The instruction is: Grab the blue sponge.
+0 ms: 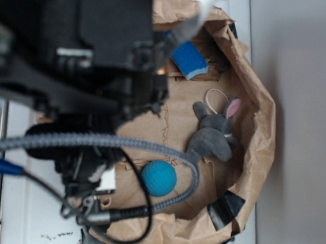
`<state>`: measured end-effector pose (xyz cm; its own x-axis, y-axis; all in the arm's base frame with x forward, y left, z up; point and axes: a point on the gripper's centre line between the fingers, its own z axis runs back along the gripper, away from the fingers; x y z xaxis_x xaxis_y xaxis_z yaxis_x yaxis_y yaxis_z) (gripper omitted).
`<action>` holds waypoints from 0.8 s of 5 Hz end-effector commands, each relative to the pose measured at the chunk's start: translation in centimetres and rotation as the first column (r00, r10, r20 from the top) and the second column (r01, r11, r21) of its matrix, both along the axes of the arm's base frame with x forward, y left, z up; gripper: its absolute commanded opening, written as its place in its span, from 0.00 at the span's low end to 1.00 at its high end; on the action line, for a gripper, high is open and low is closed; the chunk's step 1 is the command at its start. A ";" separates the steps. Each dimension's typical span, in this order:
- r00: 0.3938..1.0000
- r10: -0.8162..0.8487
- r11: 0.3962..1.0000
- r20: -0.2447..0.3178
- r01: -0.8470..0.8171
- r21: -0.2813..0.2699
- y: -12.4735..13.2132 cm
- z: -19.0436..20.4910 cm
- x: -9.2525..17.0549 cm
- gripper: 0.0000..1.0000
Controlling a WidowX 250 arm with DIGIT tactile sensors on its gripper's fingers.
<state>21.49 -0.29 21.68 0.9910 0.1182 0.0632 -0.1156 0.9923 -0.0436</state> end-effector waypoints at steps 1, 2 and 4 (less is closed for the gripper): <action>0.959 -0.245 0.968 -0.139 0.251 0.024 0.8 0.4 1.8 1.00; 0.858 -0.478 0.876 -0.188 0.481 -0.032 2.3 -3.1 4.6 1.00; 0.549 -0.817 0.539 -0.178 0.836 0.103 4.2 -9.1 7.4 1.00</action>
